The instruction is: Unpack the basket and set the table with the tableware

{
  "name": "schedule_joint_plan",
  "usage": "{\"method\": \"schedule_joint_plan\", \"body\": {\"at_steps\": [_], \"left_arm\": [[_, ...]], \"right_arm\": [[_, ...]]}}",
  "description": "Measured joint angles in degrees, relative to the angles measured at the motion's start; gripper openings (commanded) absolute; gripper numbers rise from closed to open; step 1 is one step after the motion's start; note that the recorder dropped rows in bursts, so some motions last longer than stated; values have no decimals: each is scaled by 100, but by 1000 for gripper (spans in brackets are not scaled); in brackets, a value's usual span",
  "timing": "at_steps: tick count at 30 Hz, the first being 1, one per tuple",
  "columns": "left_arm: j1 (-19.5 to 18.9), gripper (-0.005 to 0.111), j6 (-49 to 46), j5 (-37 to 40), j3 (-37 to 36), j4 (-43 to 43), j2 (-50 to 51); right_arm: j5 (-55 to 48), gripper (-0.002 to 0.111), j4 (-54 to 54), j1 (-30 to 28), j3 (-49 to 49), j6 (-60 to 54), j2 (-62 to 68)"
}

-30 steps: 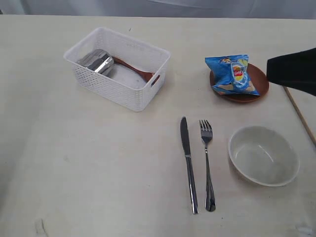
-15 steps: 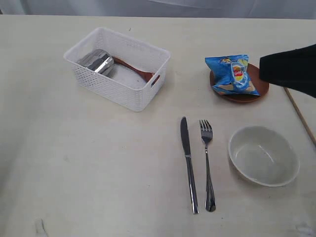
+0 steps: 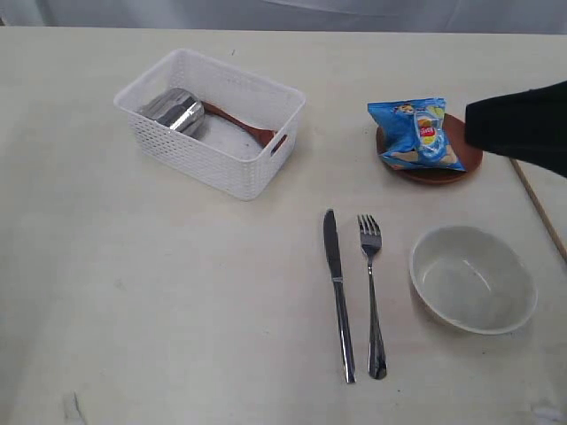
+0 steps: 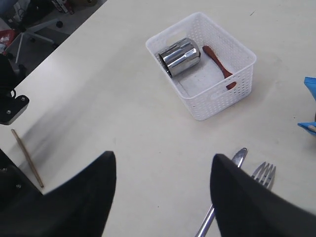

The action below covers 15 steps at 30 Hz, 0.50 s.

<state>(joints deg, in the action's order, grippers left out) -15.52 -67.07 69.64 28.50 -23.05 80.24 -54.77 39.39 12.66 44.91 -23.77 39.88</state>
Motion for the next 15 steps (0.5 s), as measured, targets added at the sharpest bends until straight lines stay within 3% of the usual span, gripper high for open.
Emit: {"method": "schedule_joint_plan", "body": {"at_steps": [10, 15], "left_arm": [[0, 1, -28, -36, -161, -521, 671], [0, 16, 426, -1083, -389, -562, 844]], "right_arm": [[0, 54, 0, 0, 0, -47, 0], [0, 54, 0, 0, 0, -73, 0]]}}
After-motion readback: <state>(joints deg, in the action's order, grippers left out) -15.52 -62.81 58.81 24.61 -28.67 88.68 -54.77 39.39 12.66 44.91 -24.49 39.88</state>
